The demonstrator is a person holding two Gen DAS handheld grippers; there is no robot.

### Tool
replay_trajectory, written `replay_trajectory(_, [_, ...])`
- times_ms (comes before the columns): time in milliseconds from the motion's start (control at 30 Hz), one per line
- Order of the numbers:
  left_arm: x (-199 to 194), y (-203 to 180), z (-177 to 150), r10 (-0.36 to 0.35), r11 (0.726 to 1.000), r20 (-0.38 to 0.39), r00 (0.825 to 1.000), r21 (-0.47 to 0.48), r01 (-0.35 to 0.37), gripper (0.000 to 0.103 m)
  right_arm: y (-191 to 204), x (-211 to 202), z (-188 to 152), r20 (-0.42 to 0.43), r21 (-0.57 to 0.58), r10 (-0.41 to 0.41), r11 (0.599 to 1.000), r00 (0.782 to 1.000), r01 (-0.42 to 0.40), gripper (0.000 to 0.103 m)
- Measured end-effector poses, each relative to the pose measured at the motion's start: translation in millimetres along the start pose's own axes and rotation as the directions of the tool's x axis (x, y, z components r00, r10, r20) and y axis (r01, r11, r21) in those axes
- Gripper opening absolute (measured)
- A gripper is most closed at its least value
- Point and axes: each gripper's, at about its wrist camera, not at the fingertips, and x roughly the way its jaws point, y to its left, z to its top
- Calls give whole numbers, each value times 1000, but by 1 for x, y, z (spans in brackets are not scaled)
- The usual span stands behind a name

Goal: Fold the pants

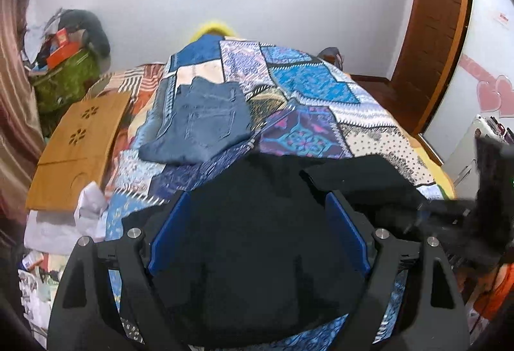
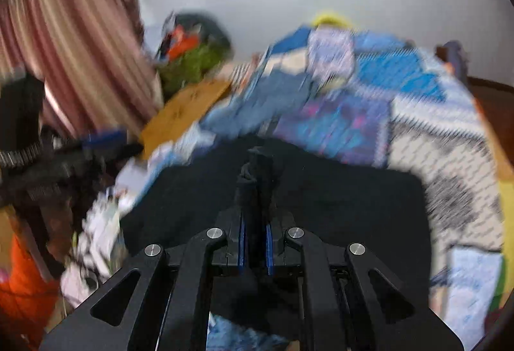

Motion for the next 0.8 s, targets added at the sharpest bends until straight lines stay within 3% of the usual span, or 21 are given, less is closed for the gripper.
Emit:
replay_trajectory(200, [9, -1, -5, 2, 1000, -32, 999, 5, -1, 86, 1, 28, -26, -124, -13, 1, 1000, 992, -2, 16])
replay_trajectory(333, [17, -17, 2, -7, 999, -43, 999, 32, 8, 86, -4, 16, -19, -150, 5, 44, 999, 988, -43, 42])
replay_trajectory(600, [43, -70, 19, -47, 990, -70, 996, 133, 56, 86, -36, -33, 12, 9, -11, -46, 999, 999, 46, 43])
replay_trajectory(800, [83, -115, 22, -60, 972, -144, 988, 215, 91, 86, -87, -25, 25, -5, 18, -130, 991, 992, 130, 43])
